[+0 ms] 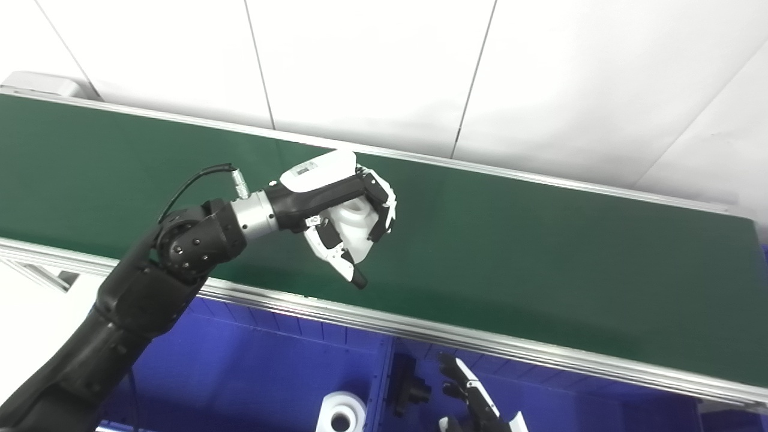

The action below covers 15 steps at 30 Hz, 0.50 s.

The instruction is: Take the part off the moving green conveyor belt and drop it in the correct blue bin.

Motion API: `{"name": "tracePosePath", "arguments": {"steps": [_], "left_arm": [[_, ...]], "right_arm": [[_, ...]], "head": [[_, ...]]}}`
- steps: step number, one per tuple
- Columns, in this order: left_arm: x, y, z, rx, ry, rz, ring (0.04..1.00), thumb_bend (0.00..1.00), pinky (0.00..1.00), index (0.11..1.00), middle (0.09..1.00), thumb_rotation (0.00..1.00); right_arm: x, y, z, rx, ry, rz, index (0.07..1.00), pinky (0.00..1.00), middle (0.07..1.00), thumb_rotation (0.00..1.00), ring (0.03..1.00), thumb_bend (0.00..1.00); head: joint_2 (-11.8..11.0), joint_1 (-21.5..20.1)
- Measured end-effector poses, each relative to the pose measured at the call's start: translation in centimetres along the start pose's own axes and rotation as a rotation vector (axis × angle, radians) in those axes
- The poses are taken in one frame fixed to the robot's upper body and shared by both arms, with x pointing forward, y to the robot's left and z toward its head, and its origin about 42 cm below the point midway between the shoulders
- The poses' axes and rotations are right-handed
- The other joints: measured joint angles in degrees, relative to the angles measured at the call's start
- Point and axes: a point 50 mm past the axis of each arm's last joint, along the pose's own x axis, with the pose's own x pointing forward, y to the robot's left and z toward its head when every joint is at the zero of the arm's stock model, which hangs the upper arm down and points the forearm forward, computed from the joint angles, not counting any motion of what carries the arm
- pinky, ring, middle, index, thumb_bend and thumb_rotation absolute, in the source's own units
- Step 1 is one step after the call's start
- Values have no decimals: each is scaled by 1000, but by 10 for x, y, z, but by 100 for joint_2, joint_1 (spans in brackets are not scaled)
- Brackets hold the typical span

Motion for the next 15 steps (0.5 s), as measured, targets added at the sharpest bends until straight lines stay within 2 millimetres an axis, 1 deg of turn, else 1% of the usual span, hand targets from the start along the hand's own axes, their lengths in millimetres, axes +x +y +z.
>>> {"name": "tracePosePath", "arguments": {"steps": [1,2,3,4,5,6,7,8,9,10,11,12,15], "left_arm": [[-2,2,1,1,8,5,214,541,164,272,472,0],[-5,3,1,3,15,9,215,541,165,273,472,0],[-8,5,1,7,21,13,210,541,160,275,472,0],[-11,6,1,3,26,17,207,541,157,276,472,0],[-14,7,-1,0,35,19,205,542,156,280,472,0],[-16,7,-2,-5,44,20,206,542,157,282,472,0],[-20,7,-2,-15,53,21,207,542,158,283,472,0],[-24,6,-2,-26,57,23,207,542,158,284,472,0],[-27,6,-1,-28,63,21,211,541,163,281,472,0],[-30,6,0,-33,69,20,209,541,161,278,472,0],[-33,5,0,-41,70,21,208,541,161,278,472,0],[-37,4,-1,-49,78,23,206,541,159,277,472,0],[-46,-4,-2,-69,101,16,191,541,145,271,472,0]], "right_arm": [[1,0,0,-1,-2,0,898,819,926,848,892,340],[1,-1,0,-2,-3,-1,897,819,926,850,892,342],[1,-1,0,-3,-3,-3,894,817,922,850,888,352],[2,-1,0,-3,-3,-5,892,815,919,848,886,358],[2,-1,1,-4,-4,-9,889,813,917,846,883,355],[3,-2,2,-4,-8,-14,890,816,917,847,883,353],[5,-2,5,-7,-14,-19,892,819,917,850,885,350],[6,-4,9,-9,-28,-28,892,820,917,851,885,349],[8,-5,14,-9,-42,-37,898,832,922,877,894,348],[11,-5,18,-10,-52,-41,905,846,927,900,903,345],[12,-6,20,-10,-58,-42,907,848,928,904,905,344],[15,-6,21,-12,-59,-36,909,852,930,911,908,343],[20,-7,21,-15,-49,-19,908,844,927,911,901,350]], "head": [[0,0],[165,9],[393,-9],[395,-9],[709,-44],[921,-105],[992,-149],[993,-149],[1115,-315],[1116,-316],[1116,-316],[1195,-464],[1195,-545]]}}
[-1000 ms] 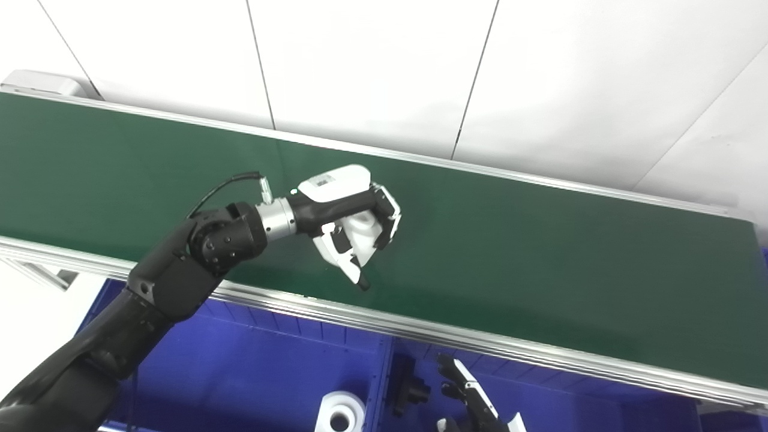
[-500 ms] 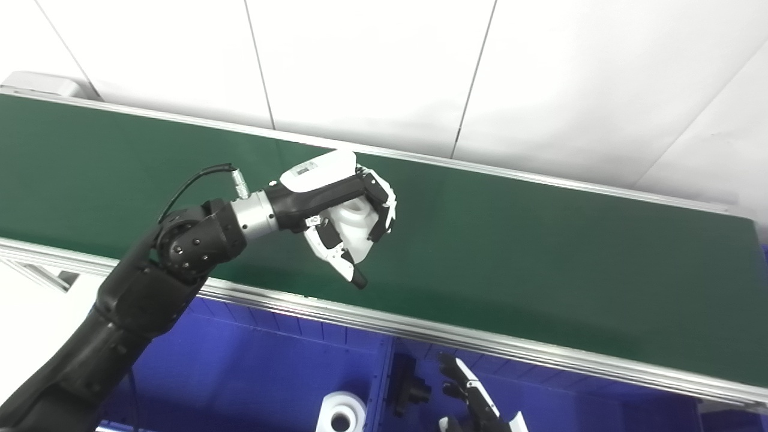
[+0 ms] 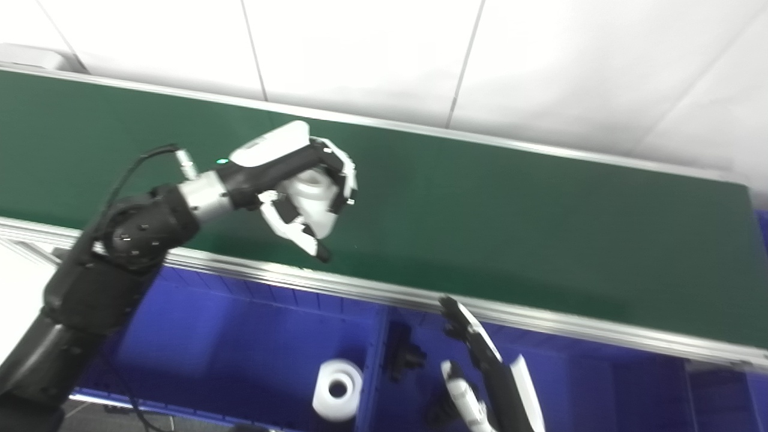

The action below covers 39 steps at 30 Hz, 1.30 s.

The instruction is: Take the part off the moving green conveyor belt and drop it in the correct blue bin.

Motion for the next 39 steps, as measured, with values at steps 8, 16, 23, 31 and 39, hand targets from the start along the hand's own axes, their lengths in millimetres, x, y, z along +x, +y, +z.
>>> {"name": "tracePosePath", "arguments": {"steps": [8,16,23,31,39], "left_arm": [[-8,-14,-2,-34,24,-19,175,541,132,264,471,0],[-16,-23,2,-119,25,-16,183,541,137,265,471,0],[-44,-52,18,-242,30,-26,201,541,152,257,472,0],[-68,-71,26,-303,69,-31,198,542,150,274,472,0],[-80,-88,23,-338,121,-51,204,541,160,279,472,0]], "right_arm": [[4,-1,3,3,15,1,906,836,924,934,901,390],[6,1,5,4,18,-4,903,827,920,940,894,384],[7,1,9,5,7,-12,900,822,917,922,888,371],[8,0,10,1,4,-13,898,820,916,933,885,375],[8,-1,10,-1,4,-13,897,824,915,943,888,383]], "head": [[105,35],[167,70],[211,140],[220,202],[246,211]]}}
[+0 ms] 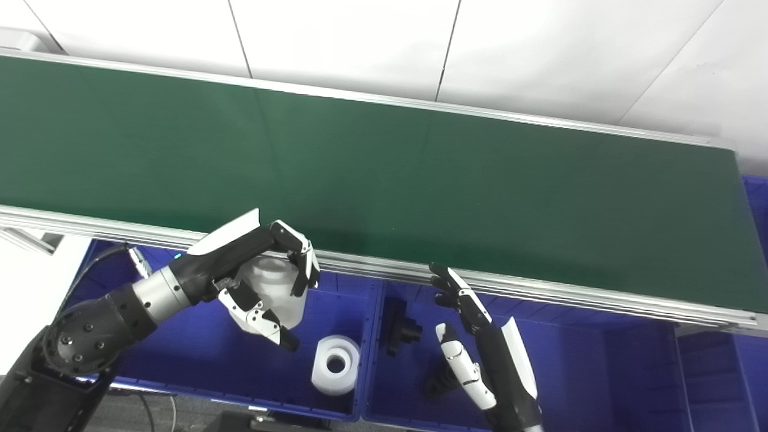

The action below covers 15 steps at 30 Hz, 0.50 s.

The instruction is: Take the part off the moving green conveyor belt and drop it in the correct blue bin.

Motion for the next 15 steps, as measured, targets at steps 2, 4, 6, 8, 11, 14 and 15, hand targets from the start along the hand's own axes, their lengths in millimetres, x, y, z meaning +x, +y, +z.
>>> {"name": "tracePosePath", "arguments": {"steps": [2,4,6,8,11,14,15], "left_arm": [[-3,-4,-3,-4,11,-6,206,541,162,284,472,0],[-6,-8,-4,-14,19,-10,207,541,163,285,472,0],[-9,-11,-5,-25,27,-11,209,540,164,288,472,0],[-12,-15,-7,-37,35,-13,209,540,166,290,472,0],[-19,-22,-14,-51,42,0,213,539,173,277,472,0],[-24,-30,-20,-79,34,49,216,539,179,269,472,0],[-25,-33,-21,-90,26,69,216,540,181,268,472,0]], "right_arm": [[0,0,0,-1,1,-1,896,823,913,941,886,379],[0,-1,0,-2,1,0,896,822,913,939,885,375],[0,-1,0,-2,1,3,895,821,913,938,885,372],[0,-1,0,-2,0,5,896,820,913,935,885,368],[0,-1,0,-2,-2,4,894,820,912,922,884,367],[0,-1,1,-2,-2,4,894,817,912,918,883,370],[0,-1,1,-1,-2,4,893,816,912,915,883,369]], "head": [[9,0],[9,0],[9,0],[26,-9],[26,-26],[26,-44],[44,-44]]}}
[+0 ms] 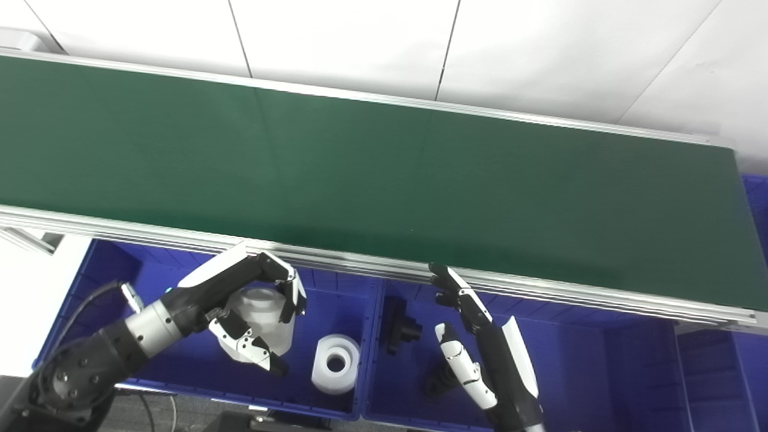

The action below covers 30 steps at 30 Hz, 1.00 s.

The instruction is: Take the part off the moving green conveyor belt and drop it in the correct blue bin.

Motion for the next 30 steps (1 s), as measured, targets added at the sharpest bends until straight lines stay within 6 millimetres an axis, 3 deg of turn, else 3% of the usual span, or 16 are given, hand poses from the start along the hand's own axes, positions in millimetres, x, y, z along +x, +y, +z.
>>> {"name": "tracePosePath", "arguments": {"steps": [6,7,9,11,13,16,20,23,26,28,30], "left_arm": [[-5,-10,-8,-38,-32,136,231,540,191,282,471,0],[-6,-13,-9,-46,-38,169,263,539,221,287,472,0],[-6,-16,-11,-63,-37,223,352,520,308,401,500,0],[-7,-19,-16,-79,-21,255,405,515,363,423,513,0],[-9,-21,-21,-90,2,267,554,513,523,461,507,0],[-12,-25,-28,-83,37,261,762,500,735,493,729,67],[-12,-29,-30,-19,60,173,893,554,930,717,845,288],[-13,-26,-31,22,64,140,930,601,979,799,888,446],[-11,-23,-31,36,57,117,925,626,951,826,900,525],[-9,-23,-30,35,51,113,916,629,931,829,895,532],[-8,-23,-30,37,47,104,892,631,862,818,875,407]], "right_arm": [[0,0,1,0,-3,0,895,821,915,926,887,376],[0,0,1,0,-4,-1,894,821,913,928,886,378],[0,0,2,0,-4,-1,894,821,914,933,886,384],[0,0,2,0,-5,-2,893,820,913,934,885,382],[-1,0,3,1,-4,-3,892,818,913,934,884,381],[-1,-1,4,1,-8,-4,892,820,914,927,885,374],[-1,-1,6,2,-10,-3,891,819,913,922,885,374],[-1,-1,6,2,-8,-3,891,821,914,922,886,370],[-2,0,6,2,-7,-3,888,815,911,917,883,373],[-2,0,6,2,-5,-3,887,816,911,922,883,372],[-2,0,6,2,-5,-3,889,819,912,924,885,376]], "head": [[18,-18],[18,-18],[44,-26],[44,-35],[70,-53],[79,-53],[88,-88],[97,-97],[114,-140],[106,-176],[106,-185]]}}
